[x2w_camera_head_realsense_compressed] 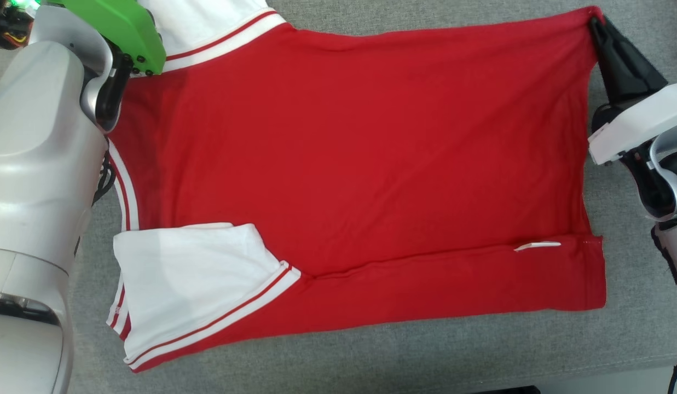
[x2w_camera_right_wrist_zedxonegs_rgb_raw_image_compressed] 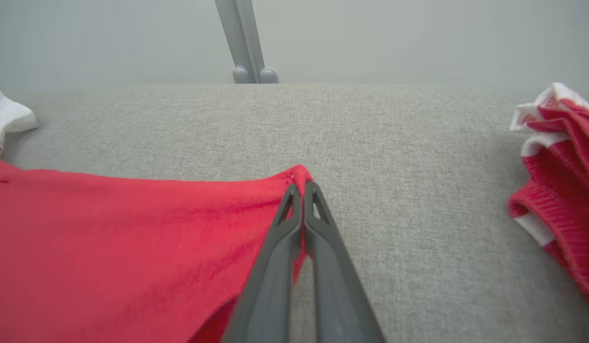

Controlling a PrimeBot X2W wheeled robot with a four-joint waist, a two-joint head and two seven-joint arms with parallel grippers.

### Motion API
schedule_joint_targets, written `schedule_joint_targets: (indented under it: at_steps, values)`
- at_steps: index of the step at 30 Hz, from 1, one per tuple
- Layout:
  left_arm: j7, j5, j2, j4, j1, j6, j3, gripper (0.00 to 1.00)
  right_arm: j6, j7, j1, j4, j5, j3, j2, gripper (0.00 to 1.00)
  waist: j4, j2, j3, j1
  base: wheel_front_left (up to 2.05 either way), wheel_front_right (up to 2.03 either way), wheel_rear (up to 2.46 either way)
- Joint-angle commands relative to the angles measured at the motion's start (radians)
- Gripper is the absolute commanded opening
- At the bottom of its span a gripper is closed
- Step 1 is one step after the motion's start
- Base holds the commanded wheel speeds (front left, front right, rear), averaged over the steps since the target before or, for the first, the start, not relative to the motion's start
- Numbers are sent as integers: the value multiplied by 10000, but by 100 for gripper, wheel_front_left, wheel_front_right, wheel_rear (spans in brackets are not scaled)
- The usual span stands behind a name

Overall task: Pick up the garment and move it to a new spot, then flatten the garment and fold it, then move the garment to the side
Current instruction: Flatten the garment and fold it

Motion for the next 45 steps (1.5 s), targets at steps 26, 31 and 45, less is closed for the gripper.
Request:
schedule_joint_targets:
  at_steps: [26, 31, 45]
  values:
    - [-868, -1562, 1608, -8382, 9343, 2714, 1666, 0, -10, -1919, 3506, -740, 1316, -454, 41, 0, 614, -1, -1863, 0, 0, 0, 0]
    - [-352, -1786, 1713, -9162, 10465, 3185, 1483, 0, -10, -2144, 4358, -561, 1501, -594, 359, 0, 664, -1, -2064, 0, 0, 0, 0]
    - [-975, -914, 1419, -9229, 10721, 3877, 1365, 100, -2, -2715, 5560, -1192, 368, -1206, 1243, 100, 660, -1, -2610, 0, 0, 0, 0]
